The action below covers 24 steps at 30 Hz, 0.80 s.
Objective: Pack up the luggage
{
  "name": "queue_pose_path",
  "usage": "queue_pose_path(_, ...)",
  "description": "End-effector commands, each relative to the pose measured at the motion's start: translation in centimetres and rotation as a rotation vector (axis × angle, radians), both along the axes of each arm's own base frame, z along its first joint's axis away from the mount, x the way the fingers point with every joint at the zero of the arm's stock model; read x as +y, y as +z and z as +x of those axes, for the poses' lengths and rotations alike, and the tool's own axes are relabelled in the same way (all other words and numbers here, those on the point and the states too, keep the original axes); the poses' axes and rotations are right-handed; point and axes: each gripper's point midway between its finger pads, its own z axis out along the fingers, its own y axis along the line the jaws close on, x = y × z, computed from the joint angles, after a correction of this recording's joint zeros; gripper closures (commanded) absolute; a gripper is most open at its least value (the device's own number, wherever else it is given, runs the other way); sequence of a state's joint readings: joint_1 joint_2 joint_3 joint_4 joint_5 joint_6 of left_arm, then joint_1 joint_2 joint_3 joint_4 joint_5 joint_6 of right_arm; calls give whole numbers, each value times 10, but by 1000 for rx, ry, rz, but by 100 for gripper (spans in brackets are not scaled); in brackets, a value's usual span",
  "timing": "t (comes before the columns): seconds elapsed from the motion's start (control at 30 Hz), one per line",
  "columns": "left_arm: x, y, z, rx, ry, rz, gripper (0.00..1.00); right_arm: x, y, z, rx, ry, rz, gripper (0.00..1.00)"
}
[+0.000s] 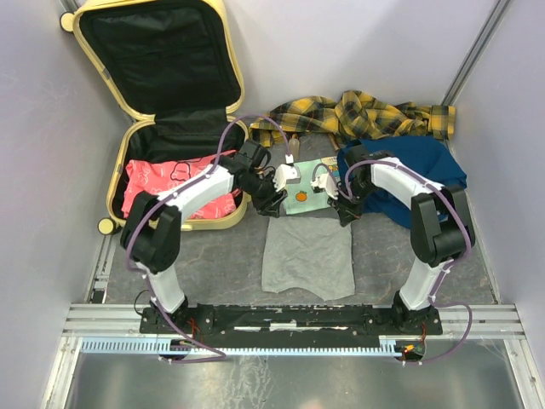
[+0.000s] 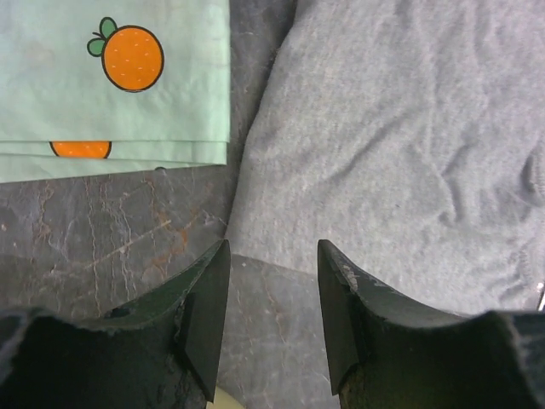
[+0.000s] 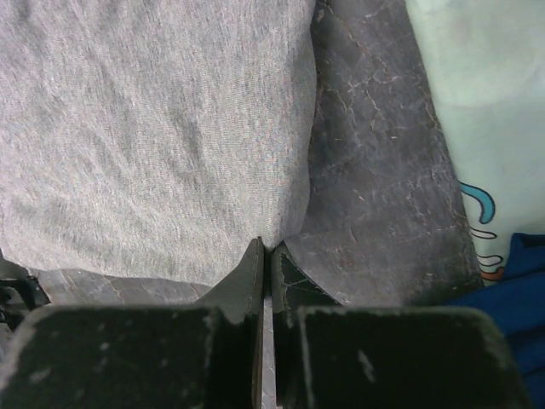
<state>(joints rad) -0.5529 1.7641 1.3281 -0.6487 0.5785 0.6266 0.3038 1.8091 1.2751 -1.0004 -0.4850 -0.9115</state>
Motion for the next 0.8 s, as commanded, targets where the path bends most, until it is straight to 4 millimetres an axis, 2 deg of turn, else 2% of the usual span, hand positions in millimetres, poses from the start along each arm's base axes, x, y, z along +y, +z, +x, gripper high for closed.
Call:
queue_pose_path(0.0, -11, -13, 16, 27, 1, 6, 47, 0, 12, 12, -95, 36, 32, 94)
queue_pose_path(0.23, -12, -41, 26, 72, 6, 45, 43, -2, 13, 11, -97, 27, 44, 95)
queue_pose_path(0.43, -13, -59, 17, 166, -38, 56, 45, -5, 12, 9, -96, 25, 45, 95)
queue_pose_path(0.6, -9, -68, 21, 219, -23, 40, 53, -10, 11, 12, -98, 10, 47, 95)
queue_pose_path(0.7, -8, -68, 23, 236, -33, 33, 67, -12, 10, 14, -96, 0, 50, 95)
queue_pose_path(0.77, -9, -64, 24, 239, -41, 22, 79, -12, 11, 16, -96, -10, 53, 95)
